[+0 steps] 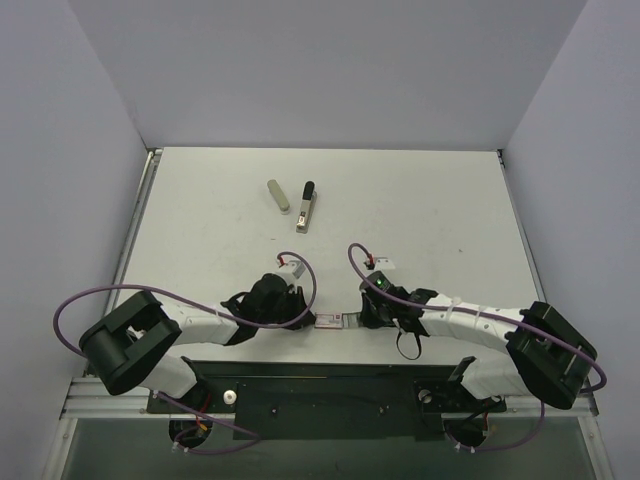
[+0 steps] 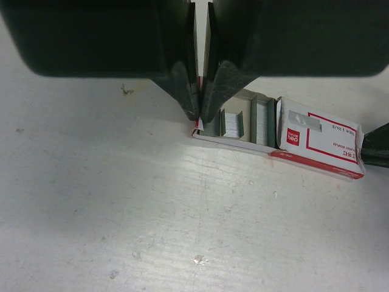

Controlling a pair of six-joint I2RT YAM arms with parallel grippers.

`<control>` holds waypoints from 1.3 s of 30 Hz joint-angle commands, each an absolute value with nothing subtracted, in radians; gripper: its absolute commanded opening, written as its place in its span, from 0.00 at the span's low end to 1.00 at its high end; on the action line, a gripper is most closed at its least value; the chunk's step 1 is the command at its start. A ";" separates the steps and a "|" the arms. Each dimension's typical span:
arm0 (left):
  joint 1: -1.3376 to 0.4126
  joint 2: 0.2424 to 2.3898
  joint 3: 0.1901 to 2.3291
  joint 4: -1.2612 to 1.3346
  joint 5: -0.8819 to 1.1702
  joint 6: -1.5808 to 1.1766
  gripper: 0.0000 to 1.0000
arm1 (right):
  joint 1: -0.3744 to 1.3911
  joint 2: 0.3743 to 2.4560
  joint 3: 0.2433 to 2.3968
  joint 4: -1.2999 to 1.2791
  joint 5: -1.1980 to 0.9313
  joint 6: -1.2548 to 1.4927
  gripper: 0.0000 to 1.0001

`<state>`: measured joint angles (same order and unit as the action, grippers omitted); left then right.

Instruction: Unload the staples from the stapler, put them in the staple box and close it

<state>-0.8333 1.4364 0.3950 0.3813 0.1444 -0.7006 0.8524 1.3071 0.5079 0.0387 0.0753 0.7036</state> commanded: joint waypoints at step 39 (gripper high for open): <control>-0.854 1.318 0.345 0.354 0.095 -0.700 0.00 | 0.930 1.115 0.517 -0.081 0.190 0.827 0.54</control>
